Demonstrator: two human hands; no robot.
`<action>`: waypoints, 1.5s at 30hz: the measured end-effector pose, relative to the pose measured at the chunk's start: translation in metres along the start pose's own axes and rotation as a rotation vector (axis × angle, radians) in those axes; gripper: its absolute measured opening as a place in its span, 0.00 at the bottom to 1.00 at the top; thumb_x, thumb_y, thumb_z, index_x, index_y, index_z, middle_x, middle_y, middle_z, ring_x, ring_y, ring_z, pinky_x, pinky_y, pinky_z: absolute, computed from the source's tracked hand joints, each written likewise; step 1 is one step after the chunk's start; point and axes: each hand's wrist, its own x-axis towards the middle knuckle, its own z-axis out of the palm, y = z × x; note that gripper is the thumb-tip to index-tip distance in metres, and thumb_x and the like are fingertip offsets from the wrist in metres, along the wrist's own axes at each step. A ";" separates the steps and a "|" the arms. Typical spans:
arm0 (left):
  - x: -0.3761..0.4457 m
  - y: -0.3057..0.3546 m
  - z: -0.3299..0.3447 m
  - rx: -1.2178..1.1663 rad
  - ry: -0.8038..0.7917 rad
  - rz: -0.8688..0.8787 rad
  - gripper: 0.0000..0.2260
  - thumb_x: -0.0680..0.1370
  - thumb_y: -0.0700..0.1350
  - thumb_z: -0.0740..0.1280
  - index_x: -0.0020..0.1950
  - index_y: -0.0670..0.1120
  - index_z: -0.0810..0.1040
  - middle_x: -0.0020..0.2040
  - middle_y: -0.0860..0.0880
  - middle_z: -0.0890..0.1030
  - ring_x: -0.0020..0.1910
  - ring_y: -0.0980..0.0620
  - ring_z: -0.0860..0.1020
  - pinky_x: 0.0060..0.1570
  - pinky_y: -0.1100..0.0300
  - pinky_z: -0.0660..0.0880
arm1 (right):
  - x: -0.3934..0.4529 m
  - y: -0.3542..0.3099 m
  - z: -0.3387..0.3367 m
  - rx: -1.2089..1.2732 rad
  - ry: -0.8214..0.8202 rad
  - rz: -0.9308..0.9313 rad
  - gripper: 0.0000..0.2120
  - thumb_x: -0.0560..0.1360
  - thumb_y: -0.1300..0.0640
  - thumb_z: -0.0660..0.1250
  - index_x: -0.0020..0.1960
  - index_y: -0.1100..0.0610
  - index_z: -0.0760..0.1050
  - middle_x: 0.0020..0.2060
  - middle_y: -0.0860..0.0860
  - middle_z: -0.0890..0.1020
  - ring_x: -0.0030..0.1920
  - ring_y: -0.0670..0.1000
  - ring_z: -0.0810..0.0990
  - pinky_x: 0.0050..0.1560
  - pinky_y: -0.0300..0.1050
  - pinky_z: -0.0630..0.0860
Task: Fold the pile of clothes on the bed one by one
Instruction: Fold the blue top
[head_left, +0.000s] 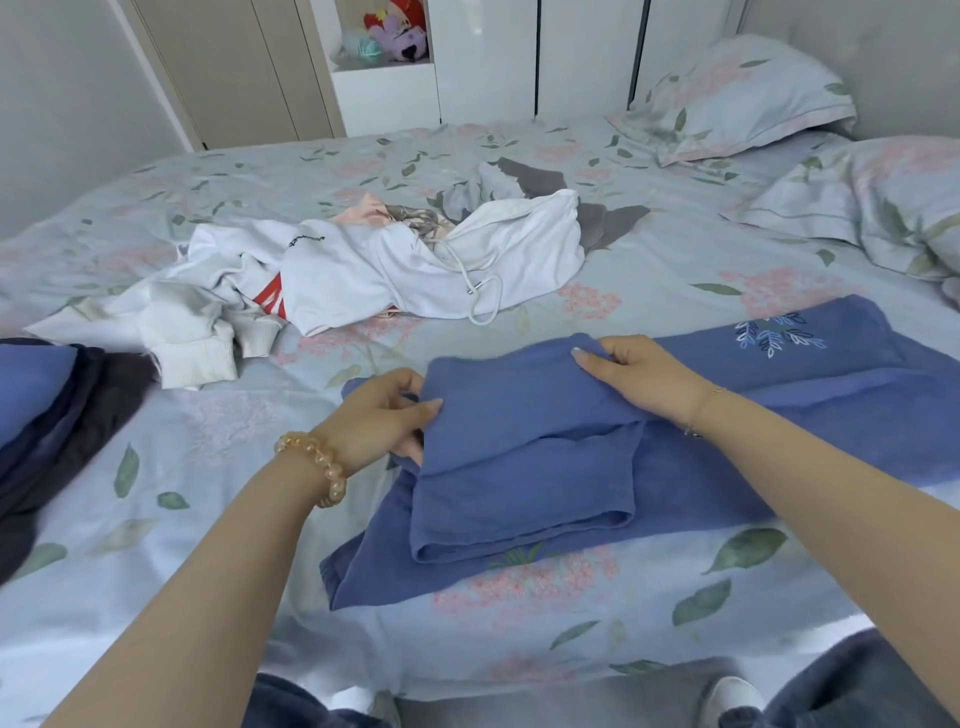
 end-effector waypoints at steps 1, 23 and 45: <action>0.003 -0.002 -0.002 0.021 0.062 -0.009 0.05 0.80 0.43 0.65 0.45 0.43 0.72 0.31 0.46 0.82 0.26 0.49 0.79 0.31 0.59 0.76 | 0.008 0.004 0.004 -0.082 0.045 0.000 0.28 0.75 0.39 0.65 0.37 0.66 0.68 0.32 0.56 0.72 0.37 0.51 0.70 0.38 0.42 0.67; 0.058 -0.045 -0.058 0.552 0.497 -0.112 0.12 0.78 0.51 0.66 0.39 0.45 0.77 0.39 0.46 0.78 0.45 0.44 0.77 0.42 0.56 0.70 | -0.013 0.000 0.056 -0.516 -0.379 -0.368 0.21 0.81 0.44 0.56 0.74 0.39 0.63 0.76 0.40 0.58 0.76 0.40 0.49 0.76 0.47 0.42; 0.042 0.004 0.137 1.148 -0.118 0.228 0.25 0.78 0.65 0.37 0.74 0.62 0.34 0.78 0.52 0.37 0.77 0.50 0.38 0.74 0.42 0.39 | -0.074 0.121 -0.182 -0.640 0.778 0.567 0.31 0.75 0.38 0.63 0.68 0.61 0.70 0.66 0.62 0.70 0.67 0.64 0.65 0.66 0.59 0.63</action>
